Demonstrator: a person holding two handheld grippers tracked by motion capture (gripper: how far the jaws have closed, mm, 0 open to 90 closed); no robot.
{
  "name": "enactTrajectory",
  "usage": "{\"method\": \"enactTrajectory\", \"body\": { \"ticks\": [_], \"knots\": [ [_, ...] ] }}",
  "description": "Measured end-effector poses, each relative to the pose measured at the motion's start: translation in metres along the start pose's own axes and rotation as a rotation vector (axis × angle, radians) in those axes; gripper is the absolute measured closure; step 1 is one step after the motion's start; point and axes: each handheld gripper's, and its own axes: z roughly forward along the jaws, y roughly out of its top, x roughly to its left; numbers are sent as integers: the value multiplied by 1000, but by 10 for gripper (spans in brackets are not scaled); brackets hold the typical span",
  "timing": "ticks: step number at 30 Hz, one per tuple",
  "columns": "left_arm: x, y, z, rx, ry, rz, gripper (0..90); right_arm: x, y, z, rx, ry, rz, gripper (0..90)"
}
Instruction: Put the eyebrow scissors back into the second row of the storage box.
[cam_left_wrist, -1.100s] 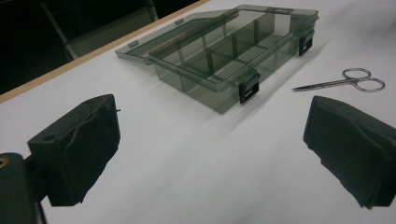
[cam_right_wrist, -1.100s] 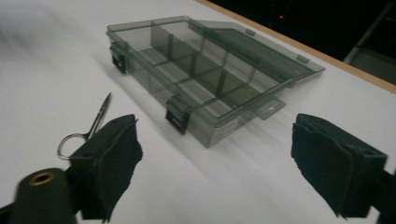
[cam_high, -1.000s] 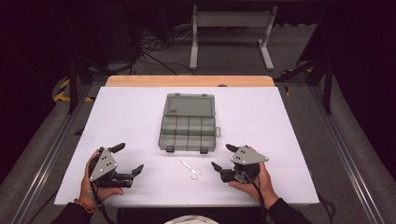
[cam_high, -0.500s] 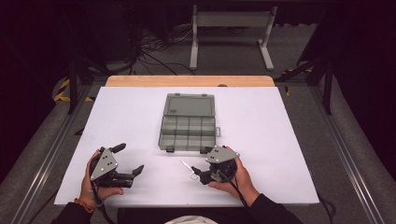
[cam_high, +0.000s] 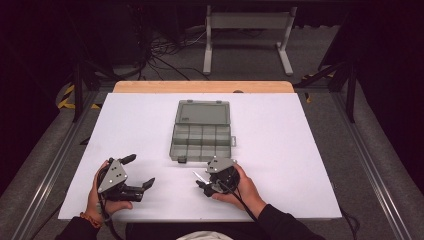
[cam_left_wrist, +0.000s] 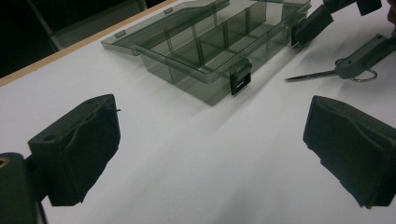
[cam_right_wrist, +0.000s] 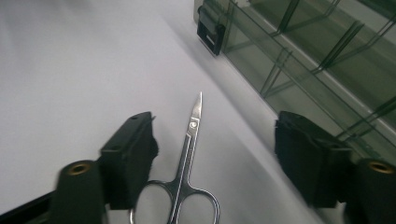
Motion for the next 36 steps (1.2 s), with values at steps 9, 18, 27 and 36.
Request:
{"method": "enactTrajectory", "body": {
  "ticks": [9,18,27,36],
  "knots": [
    [0,0,1,4,-2,-5,50,-6,2,3,64,84,37,619],
    [0,-1,2,12,-12,-3,56,-12,11,4,138,81,48,792],
    [0,-1,3,20,-19,-2,57,-13,14,6,144,93,84,773],
    [0,-1,3,19,-22,-2,60,-11,18,14,124,82,98,816]
  ]
}}
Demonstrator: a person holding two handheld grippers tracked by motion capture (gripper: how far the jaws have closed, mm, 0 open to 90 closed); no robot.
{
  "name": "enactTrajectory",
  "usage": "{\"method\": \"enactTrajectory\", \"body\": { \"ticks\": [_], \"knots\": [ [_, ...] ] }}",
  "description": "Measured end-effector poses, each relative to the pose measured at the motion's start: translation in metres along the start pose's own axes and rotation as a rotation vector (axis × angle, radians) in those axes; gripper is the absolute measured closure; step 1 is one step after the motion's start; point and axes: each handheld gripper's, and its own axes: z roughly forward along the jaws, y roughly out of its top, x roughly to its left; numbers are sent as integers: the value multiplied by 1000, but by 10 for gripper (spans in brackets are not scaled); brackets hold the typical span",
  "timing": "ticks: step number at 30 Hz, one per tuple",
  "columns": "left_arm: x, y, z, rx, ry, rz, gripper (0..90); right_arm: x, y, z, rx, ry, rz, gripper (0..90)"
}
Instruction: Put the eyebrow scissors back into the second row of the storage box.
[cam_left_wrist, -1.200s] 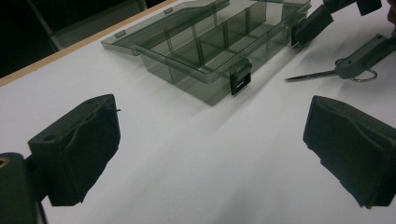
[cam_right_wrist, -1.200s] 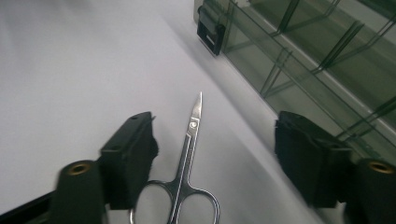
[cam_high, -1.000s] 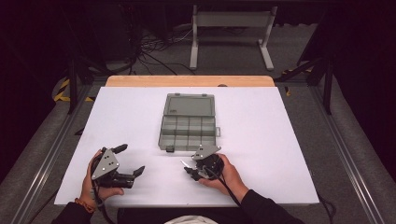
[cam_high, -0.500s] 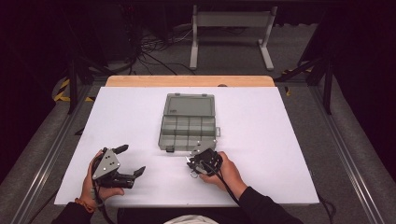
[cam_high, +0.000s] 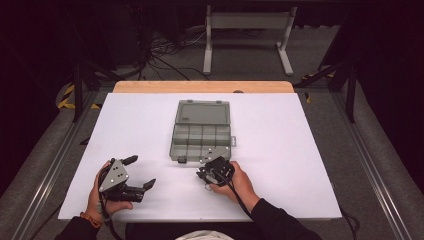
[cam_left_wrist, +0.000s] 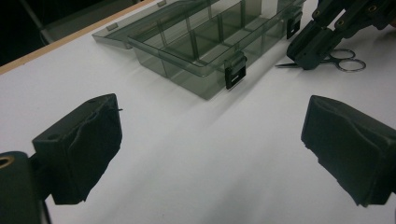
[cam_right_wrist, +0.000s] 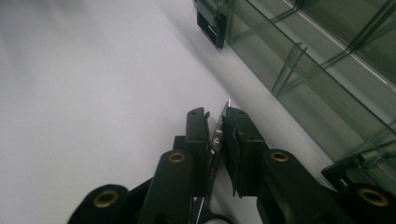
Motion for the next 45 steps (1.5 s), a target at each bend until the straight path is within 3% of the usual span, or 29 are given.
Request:
{"method": "enactTrajectory", "body": {
  "ticks": [11,25,45],
  "knots": [
    [0,0,0,2,0,3,59,1,0,-4,8,19,-43,859],
    [-1,0,0,8,-5,5,60,-2,-7,-52,-89,13,-89,860],
    [0,0,-2,-10,-13,2,42,-17,-8,-90,-203,-23,-90,860]
  ]
}}
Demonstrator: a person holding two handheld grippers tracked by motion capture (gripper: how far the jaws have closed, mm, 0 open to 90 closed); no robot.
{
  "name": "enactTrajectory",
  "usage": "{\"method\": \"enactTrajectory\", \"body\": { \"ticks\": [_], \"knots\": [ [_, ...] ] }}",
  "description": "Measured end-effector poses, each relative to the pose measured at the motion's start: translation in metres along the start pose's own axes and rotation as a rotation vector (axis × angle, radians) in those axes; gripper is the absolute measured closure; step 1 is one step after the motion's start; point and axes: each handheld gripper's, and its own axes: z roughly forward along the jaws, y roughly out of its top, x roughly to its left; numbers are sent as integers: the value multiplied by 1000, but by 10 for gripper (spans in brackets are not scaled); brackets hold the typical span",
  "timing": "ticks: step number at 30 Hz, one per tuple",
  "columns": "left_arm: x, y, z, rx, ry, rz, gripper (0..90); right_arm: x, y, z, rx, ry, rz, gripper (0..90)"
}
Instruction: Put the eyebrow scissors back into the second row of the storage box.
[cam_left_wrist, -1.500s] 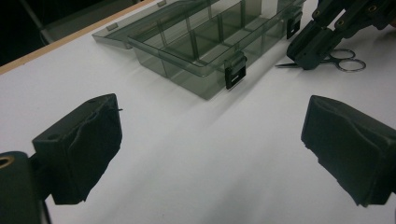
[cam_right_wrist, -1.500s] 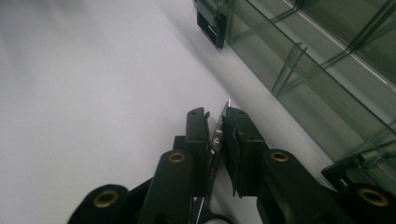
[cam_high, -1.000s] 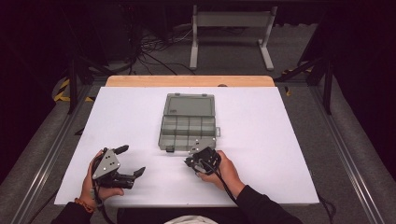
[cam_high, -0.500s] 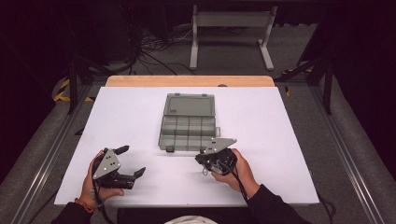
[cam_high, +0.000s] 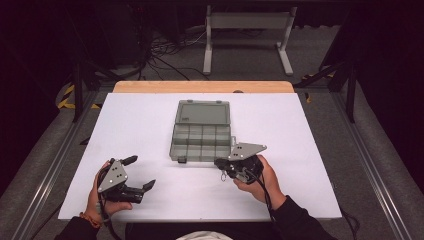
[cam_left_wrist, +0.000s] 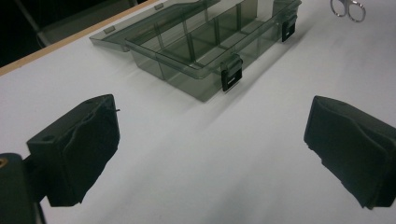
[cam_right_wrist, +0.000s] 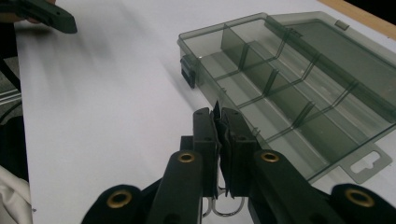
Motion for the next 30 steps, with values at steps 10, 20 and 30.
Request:
{"method": "enactTrajectory", "body": {
  "ticks": [10,20,30],
  "knots": [
    [0,-1,2,11,-6,-1,38,-10,4,-17,-56,-31,6,860],
    [-1,-1,3,28,-20,19,25,-17,10,-29,-102,-52,9,860],
    [0,-2,4,36,-29,17,24,-28,18,-34,-138,-60,4,860]
  ]
}}
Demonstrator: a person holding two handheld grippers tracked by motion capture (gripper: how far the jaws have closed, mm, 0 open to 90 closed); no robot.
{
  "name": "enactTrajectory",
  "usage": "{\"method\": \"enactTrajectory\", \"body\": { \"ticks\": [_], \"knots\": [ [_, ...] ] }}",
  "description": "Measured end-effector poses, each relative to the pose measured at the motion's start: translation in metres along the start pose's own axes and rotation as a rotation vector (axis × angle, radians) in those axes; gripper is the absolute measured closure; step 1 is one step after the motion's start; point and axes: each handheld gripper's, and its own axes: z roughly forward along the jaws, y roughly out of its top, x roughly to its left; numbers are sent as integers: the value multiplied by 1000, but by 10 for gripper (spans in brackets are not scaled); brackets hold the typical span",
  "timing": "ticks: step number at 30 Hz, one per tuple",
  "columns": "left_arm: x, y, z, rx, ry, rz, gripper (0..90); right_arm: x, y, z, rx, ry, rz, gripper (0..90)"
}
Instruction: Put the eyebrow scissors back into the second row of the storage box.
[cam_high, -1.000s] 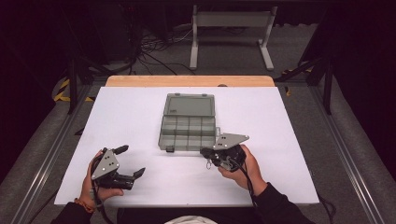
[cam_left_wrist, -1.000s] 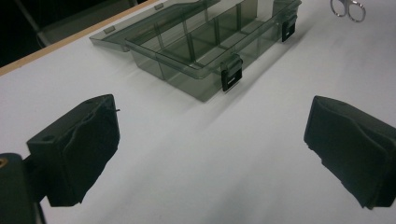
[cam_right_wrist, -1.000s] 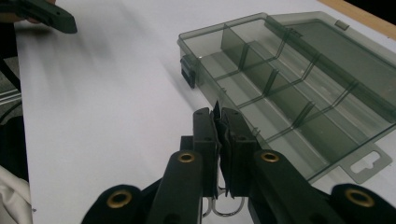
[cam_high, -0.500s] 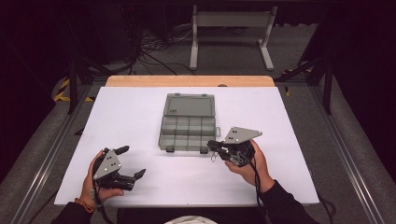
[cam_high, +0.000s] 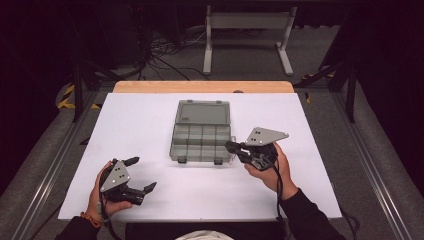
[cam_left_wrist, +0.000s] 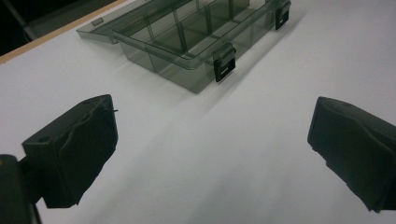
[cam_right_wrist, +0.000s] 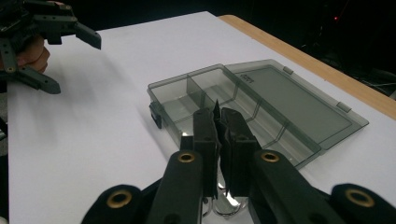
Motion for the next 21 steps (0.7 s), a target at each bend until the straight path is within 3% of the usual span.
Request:
{"method": "enactTrajectory", "body": {
  "ticks": [10,21],
  "knots": [
    [1,0,1,10,-12,3,21,-7,14,3,-20,-3,-13,860],
    [0,0,0,0,-11,0,21,-11,22,26,-7,0,-16,860]
  ]
}}
